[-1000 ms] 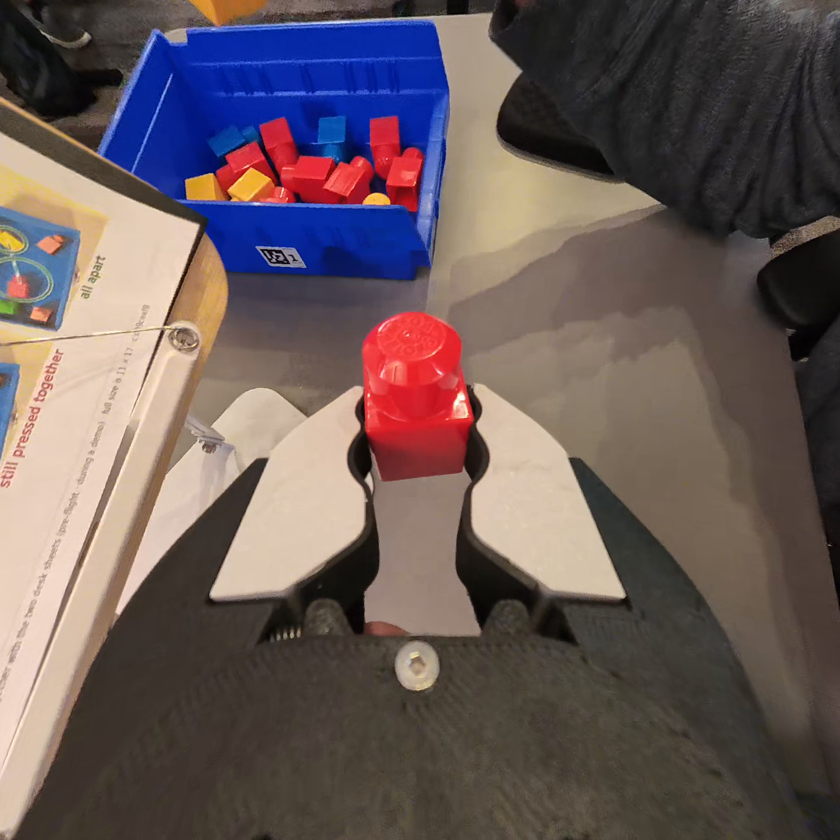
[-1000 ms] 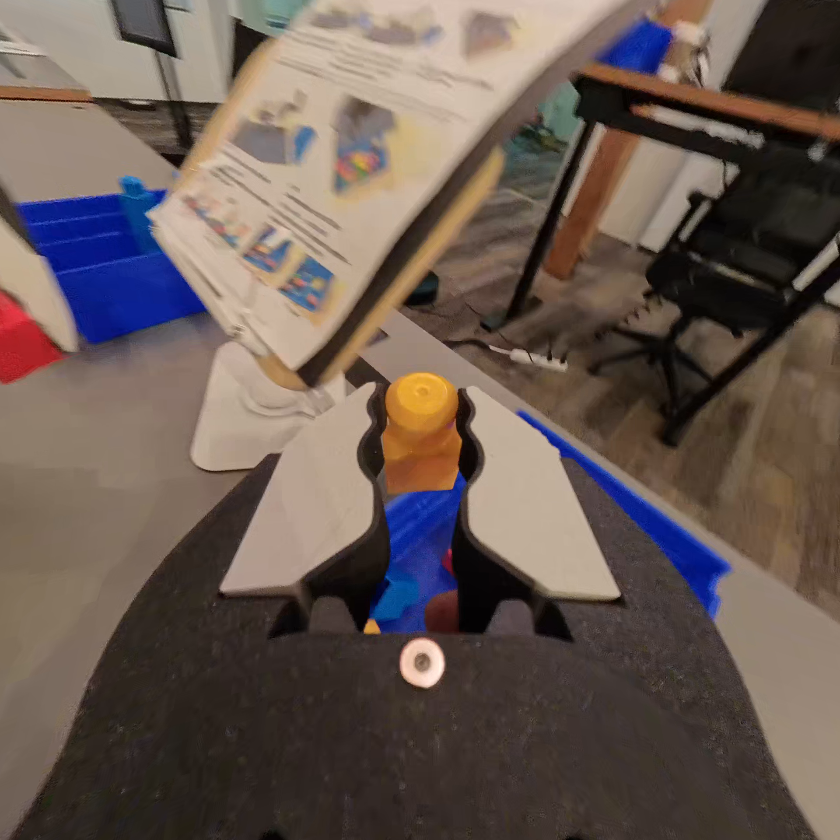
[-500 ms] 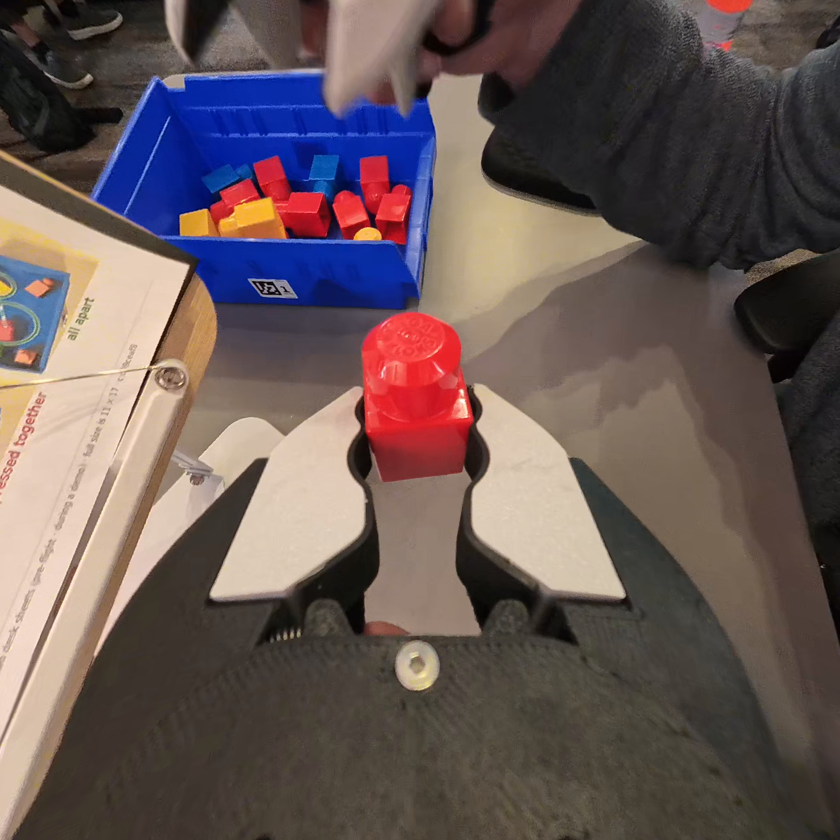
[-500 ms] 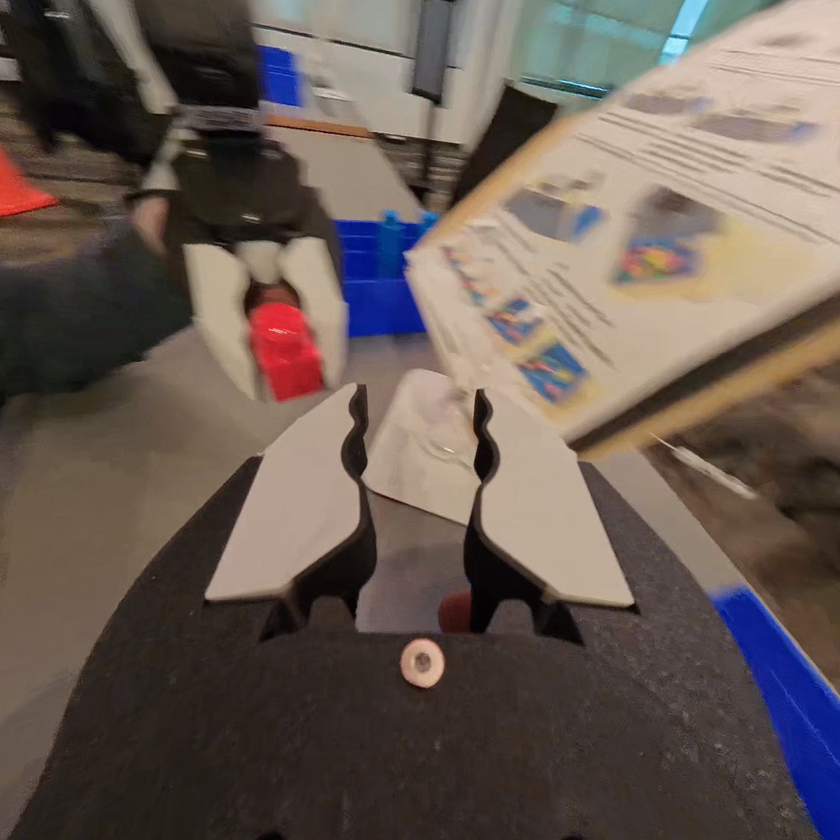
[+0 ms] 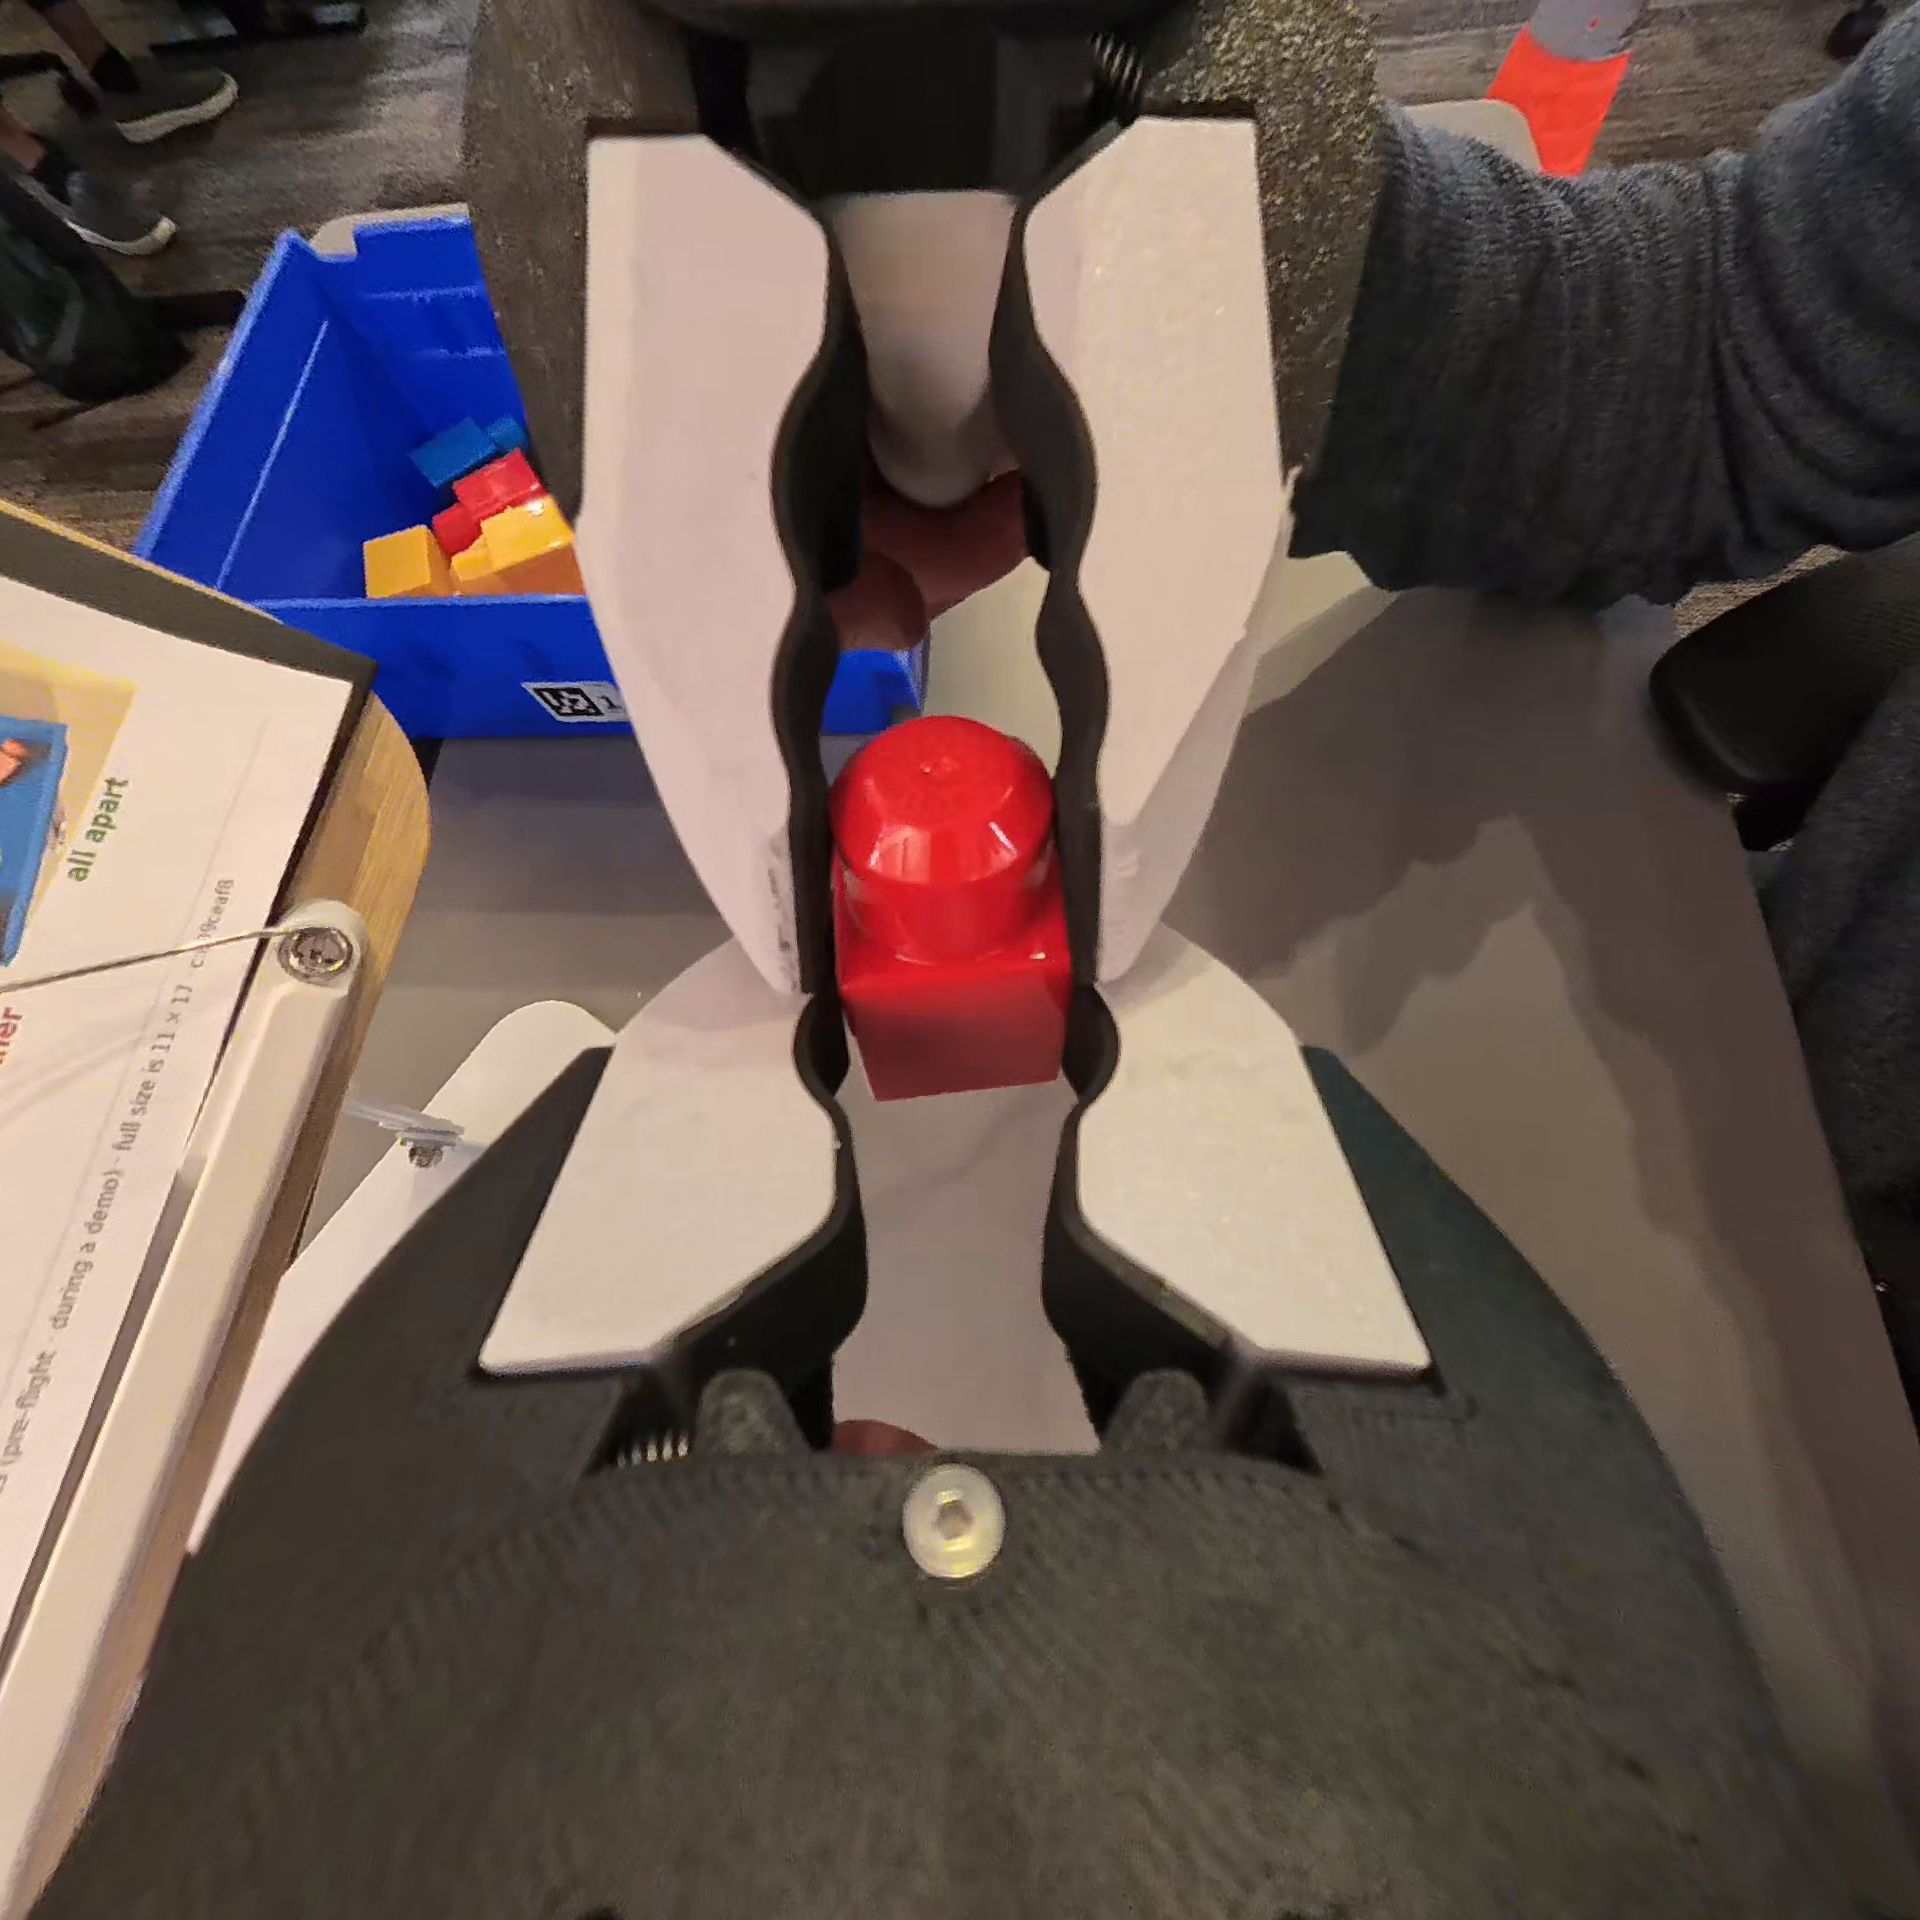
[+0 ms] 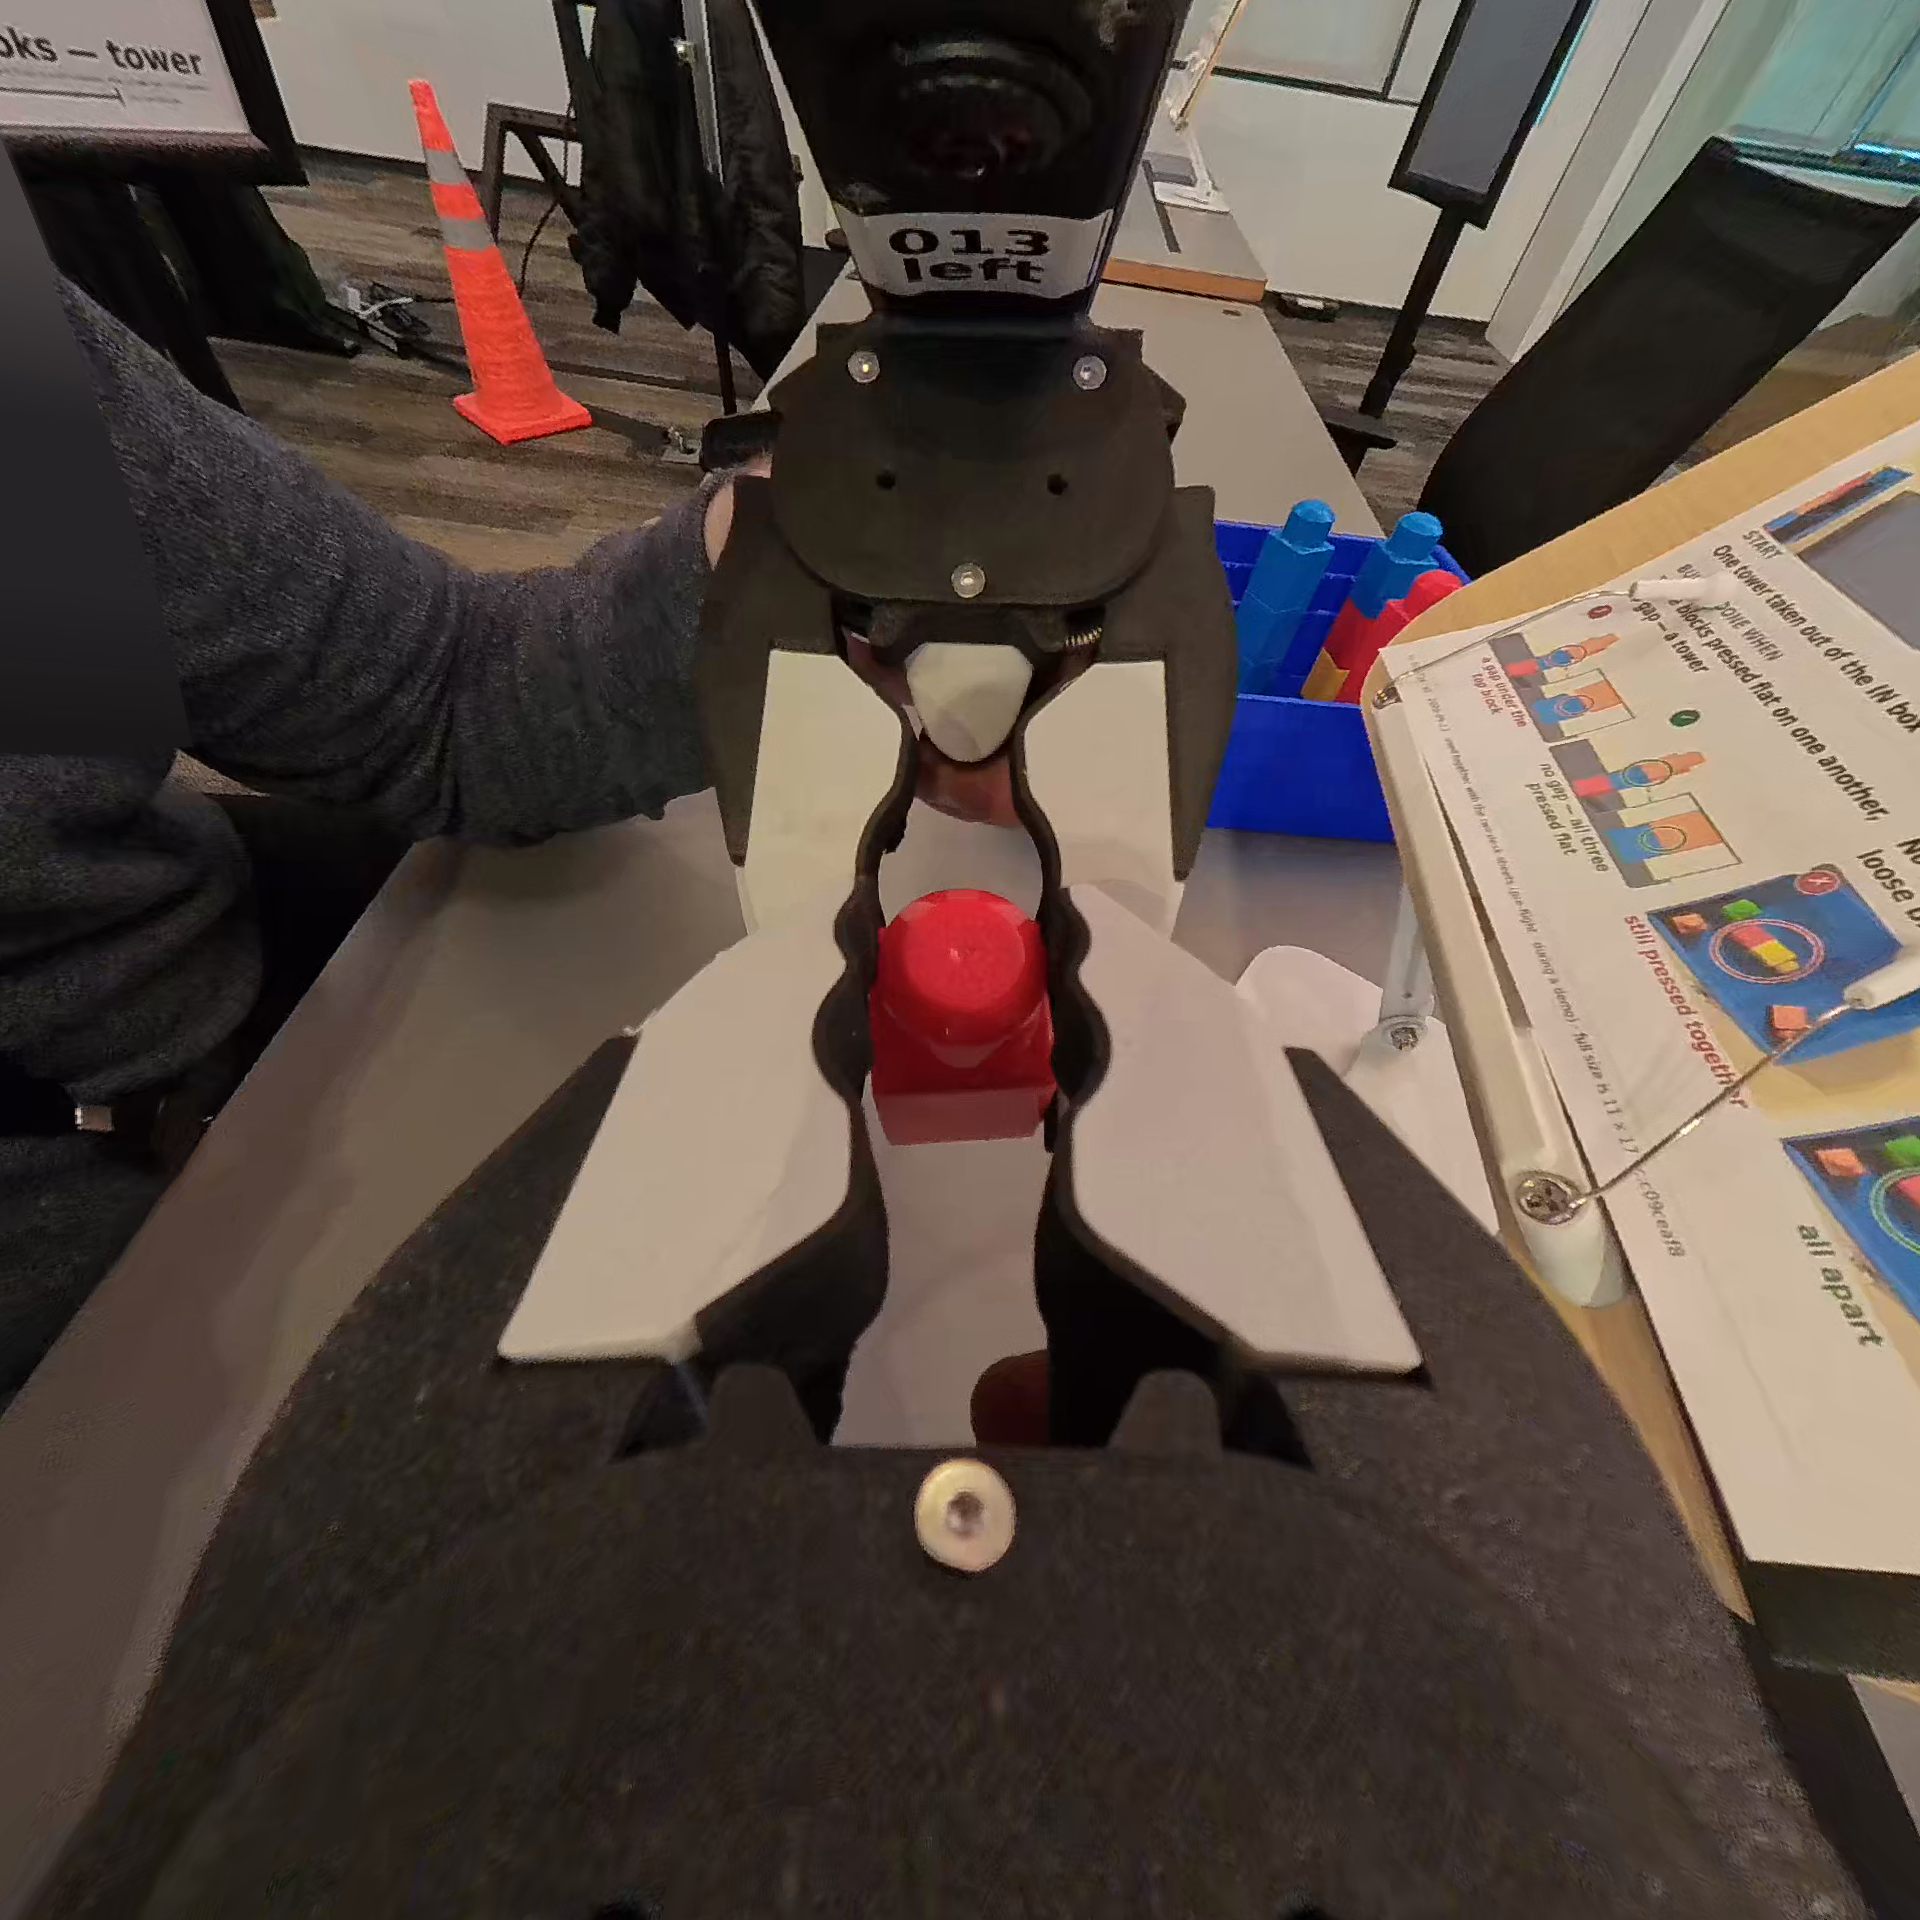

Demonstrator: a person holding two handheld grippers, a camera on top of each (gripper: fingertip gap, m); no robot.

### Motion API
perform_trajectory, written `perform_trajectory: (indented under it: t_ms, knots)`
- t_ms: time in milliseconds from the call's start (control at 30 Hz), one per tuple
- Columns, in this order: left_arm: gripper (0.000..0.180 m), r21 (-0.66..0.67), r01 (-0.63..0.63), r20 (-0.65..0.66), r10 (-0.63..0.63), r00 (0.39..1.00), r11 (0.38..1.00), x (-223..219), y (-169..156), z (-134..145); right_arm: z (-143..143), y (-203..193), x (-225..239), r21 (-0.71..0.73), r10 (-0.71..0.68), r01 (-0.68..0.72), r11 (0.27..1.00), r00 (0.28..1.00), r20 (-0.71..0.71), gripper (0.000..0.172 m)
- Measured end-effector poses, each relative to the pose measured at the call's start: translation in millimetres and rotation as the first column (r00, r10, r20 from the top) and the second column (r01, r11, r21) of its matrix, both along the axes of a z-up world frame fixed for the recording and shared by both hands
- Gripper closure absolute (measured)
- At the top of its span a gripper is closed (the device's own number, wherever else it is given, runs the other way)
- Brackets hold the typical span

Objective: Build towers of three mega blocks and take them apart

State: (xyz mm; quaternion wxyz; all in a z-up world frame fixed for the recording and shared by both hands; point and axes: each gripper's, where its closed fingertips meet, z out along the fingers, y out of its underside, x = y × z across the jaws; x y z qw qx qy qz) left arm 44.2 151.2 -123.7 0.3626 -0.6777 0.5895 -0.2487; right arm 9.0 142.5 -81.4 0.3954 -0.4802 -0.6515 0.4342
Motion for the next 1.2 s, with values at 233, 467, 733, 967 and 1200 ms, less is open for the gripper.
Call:
perform_trajectory:
  t_ms: [233,467,733,967,1200]
  knots:
    - [0.137,-0.013,-0.031,0.061,0.031,0.998,0.999,-7.9,3.4,13.7,28.4,9.8,9.7,-0.01,-0.062,0.061,0.998,0.991,-0.122,0.141]
    - [0.166,0.022,-0.071,0.098,0.068,0.993,0.997,-28.1,9.7,28.3,33.7,105.8,91.8,0.038,-0.45,0.457,0.889,0.885,-0.119,0.141]
    - [0.179,0.039,-0.084,0.082,0.081,0.993,0.996,-34.4,13.8,26.7,-28.5,190.5,179.1,0.062,-0.747,0.746,0.663,0.656,0.107,0.141]
    - [0.178,0.048,-0.063,0.06,0.061,0.996,0.997,-32.9,11.4,22.6,-72.7,228.7,226.7,0.101,-0.866,0.877,0.469,0.435,0.244,0.13]
    - [0.176,0.056,-0.086,0.072,0.082,0.994,0.995,-42.2,14.5,27.7,-43.2,218.0,213.2,0.102,-0.873,0.873,0.477,0.458,0.164,0.133]
